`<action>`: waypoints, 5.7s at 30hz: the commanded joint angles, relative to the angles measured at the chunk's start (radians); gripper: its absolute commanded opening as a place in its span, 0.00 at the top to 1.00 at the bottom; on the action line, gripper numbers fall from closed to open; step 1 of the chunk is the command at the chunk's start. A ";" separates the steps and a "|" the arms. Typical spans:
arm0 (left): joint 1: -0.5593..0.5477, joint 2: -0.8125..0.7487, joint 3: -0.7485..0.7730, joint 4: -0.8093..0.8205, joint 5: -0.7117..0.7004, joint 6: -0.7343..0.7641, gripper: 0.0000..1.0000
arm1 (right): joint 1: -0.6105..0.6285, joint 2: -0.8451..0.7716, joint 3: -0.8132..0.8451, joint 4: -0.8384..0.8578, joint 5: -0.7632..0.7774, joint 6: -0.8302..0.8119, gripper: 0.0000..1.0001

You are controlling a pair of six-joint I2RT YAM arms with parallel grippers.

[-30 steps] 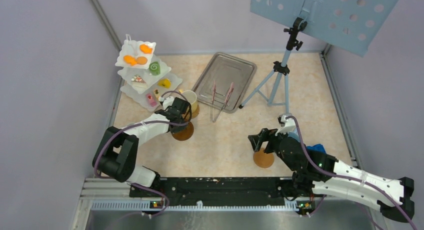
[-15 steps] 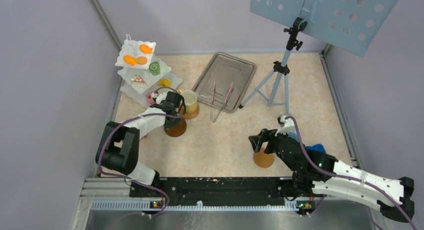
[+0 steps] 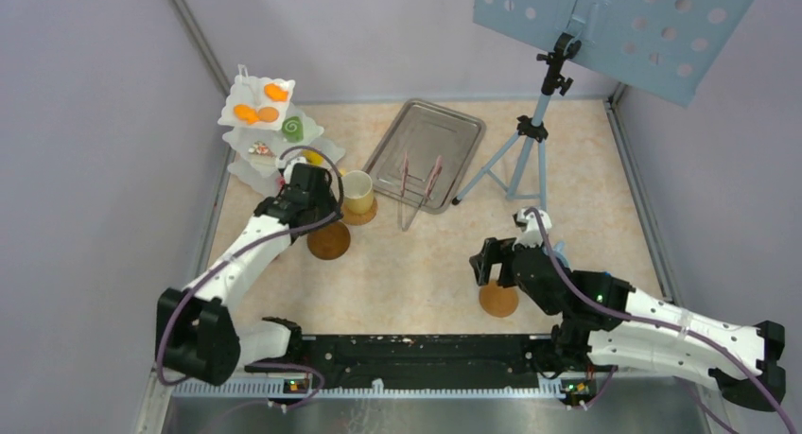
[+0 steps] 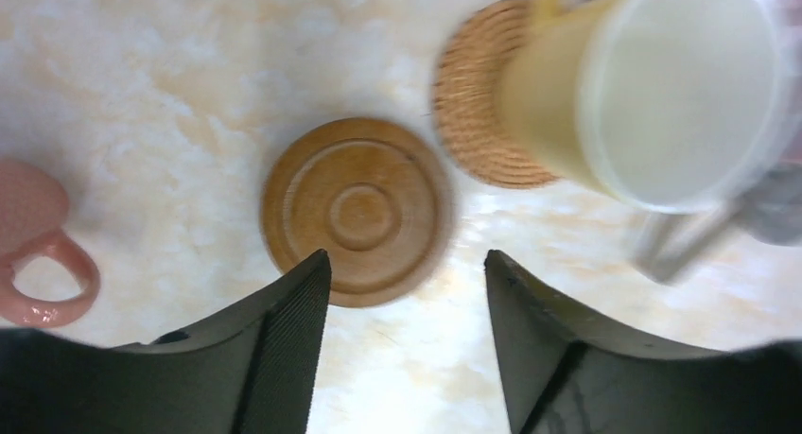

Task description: Serve the afternoon tea

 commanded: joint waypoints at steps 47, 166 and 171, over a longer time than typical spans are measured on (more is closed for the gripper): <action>0.003 -0.495 0.156 -0.020 0.716 0.466 0.01 | -0.200 0.398 0.253 -0.152 0.012 -0.098 1.00; -0.456 -0.219 -0.347 0.235 -0.644 -0.241 0.91 | -0.067 0.095 0.140 0.037 -0.063 -0.176 0.07; -0.456 -0.240 -0.339 0.194 -0.601 -0.246 0.77 | -0.066 0.131 0.163 -0.043 -0.087 -0.035 0.06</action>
